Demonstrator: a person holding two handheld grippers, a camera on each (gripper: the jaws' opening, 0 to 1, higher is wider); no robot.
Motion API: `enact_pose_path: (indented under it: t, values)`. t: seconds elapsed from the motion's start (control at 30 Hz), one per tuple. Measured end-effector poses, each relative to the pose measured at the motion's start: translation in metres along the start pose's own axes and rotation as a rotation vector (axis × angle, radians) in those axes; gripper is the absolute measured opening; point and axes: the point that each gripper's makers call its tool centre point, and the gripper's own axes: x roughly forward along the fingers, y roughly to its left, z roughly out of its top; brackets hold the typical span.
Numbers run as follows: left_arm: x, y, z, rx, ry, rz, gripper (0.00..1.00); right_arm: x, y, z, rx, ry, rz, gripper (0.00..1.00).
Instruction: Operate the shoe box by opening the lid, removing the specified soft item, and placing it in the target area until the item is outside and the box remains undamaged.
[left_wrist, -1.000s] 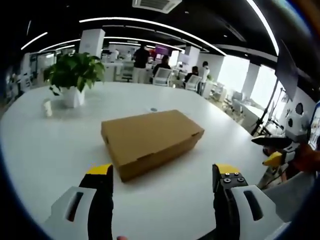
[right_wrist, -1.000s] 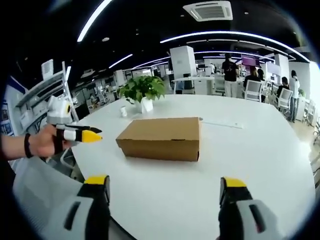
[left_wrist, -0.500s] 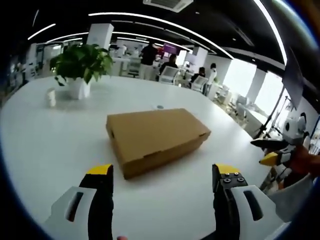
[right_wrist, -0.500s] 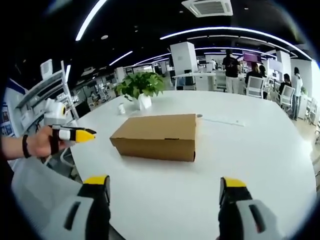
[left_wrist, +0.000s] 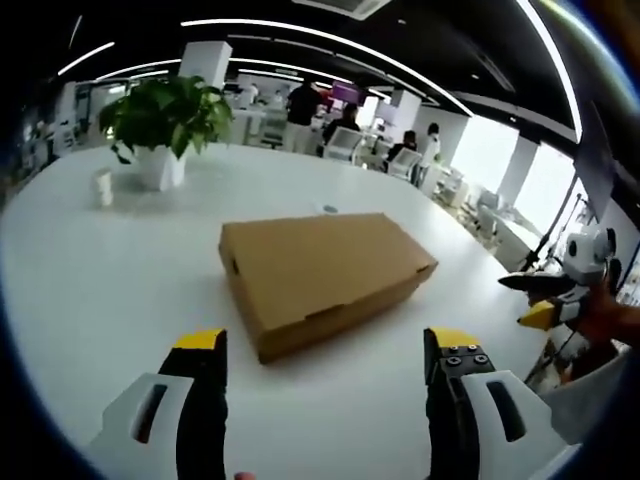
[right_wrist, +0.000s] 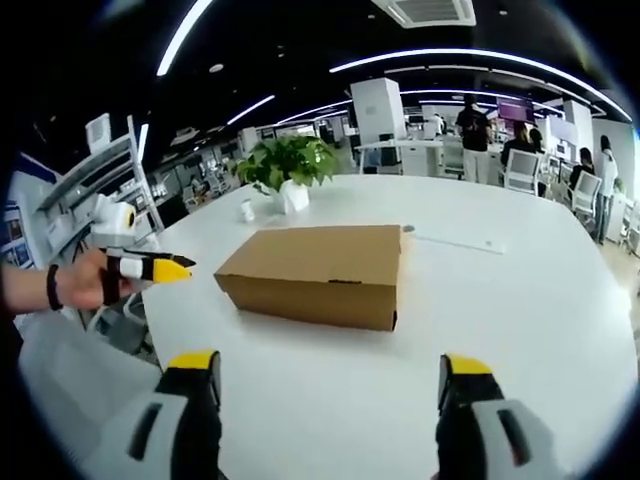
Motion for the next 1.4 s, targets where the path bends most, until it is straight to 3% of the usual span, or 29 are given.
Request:
enact_pose_path:
  t: [0.6,0.9,1.4]
  values:
    - [0.02,0.024,0.01,-0.025,-0.002,0.02,0.81,0.048,-0.022,0.018,0.07,-0.024,0.044,0.88]
    - [0.03,0.03,0.011,-0.031,0.004,0.02,0.8,0.066,-0.039,0.021,0.102,-0.021,0.032,0.88]
    - [0.05,0.036,0.009,-0.037,0.031,0.012,0.79,0.1,-0.043,0.03,0.137,-0.017,0.062,0.86]
